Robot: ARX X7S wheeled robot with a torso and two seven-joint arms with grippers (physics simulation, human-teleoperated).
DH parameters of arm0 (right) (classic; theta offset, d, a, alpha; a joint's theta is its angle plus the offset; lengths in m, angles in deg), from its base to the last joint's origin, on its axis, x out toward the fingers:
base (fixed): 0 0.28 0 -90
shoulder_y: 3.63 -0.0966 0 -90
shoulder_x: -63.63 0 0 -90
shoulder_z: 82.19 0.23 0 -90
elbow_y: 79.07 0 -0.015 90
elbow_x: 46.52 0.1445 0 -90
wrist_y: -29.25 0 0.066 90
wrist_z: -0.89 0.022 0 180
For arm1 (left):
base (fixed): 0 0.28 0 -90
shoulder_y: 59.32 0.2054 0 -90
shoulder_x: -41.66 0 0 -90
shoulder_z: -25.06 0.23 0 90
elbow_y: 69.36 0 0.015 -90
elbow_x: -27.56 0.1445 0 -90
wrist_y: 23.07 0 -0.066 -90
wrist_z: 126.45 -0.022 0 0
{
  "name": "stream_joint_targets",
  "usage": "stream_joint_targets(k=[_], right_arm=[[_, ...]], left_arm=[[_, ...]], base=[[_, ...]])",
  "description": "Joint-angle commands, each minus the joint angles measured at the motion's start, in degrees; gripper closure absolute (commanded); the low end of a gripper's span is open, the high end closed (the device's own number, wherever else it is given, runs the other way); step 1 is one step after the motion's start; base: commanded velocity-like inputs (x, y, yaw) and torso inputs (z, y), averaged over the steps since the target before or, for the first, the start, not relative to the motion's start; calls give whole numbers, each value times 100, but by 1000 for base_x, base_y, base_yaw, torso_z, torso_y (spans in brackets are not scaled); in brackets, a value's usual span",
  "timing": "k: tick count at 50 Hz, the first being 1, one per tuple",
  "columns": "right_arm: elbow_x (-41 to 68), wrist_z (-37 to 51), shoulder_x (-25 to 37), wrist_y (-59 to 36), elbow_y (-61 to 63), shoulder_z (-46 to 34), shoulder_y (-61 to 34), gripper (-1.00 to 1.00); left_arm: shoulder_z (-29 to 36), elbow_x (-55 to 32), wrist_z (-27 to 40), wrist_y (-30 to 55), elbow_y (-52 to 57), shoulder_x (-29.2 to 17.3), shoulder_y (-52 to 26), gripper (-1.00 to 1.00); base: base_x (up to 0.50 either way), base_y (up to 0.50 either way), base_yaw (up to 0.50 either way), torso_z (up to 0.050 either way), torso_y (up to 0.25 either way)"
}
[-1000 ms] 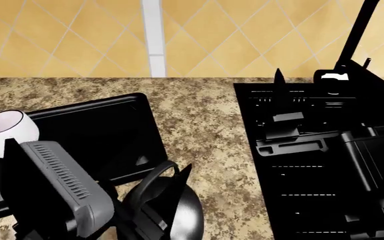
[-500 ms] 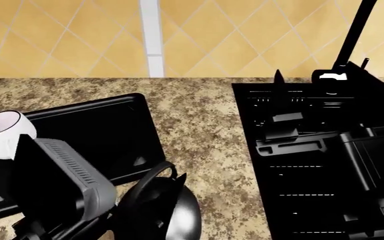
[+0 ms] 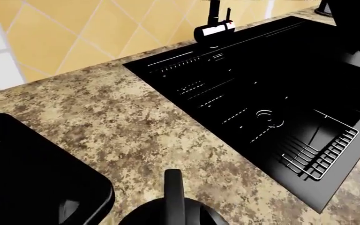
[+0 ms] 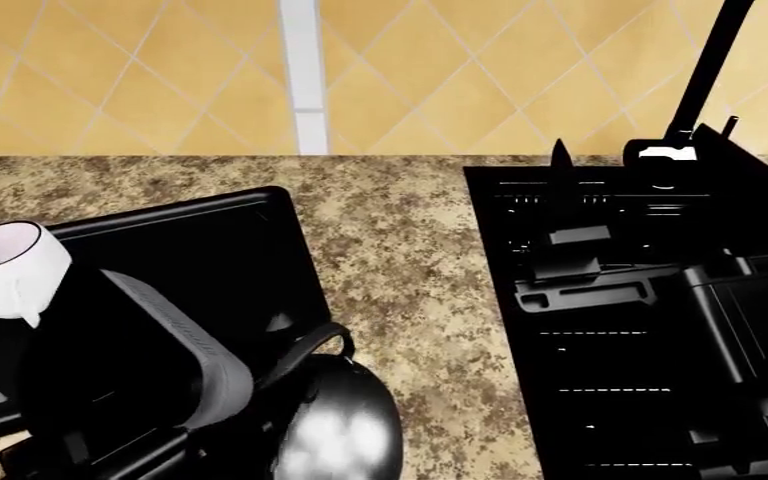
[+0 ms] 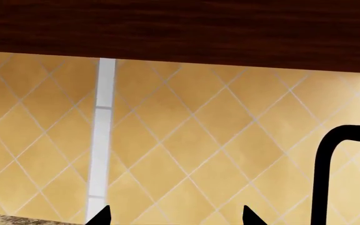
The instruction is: Pick the kettle from the counter and place it on the tray. Then pick the mug from the cabinet and place it on the tray. Then close the cabinet doors.
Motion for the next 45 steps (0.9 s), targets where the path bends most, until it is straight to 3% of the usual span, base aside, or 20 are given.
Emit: stream_joint_targets(k=[1,14,26,30,38,45], right_arm=[[202,49,-215,-325,-7,278,-51,-100],[237,15,-335,-509,-9,426,-78,-100],[333,124,-287,-447,-31,368,-126,-100],[428,258,-218,-351,-59,276,-172,-100],[634,490,-68,-152,-99,157,-249,-100],[573,366,-76,-156,-69,257,-189,-100]], left_arm=[[125,-133,120,-169,1,-169,-76,100],[120,-278,183,-366,-12,-248,-465,100],[174,-678,430,-799,-180,-362,-1858,100],[341,-740,618,-970,-430,-297,-2661,100],[720,-77,955,-973,-1306,28,-3924,100],[1087,914,799,-581,-2079,404,-4401,100]], base=[[0,0,0,0,0],[0,0,0,0,0],[0,0,0,0,0],[0,0,0,0,0],[0,0,0,0,0],[0,0,0,0,0]])
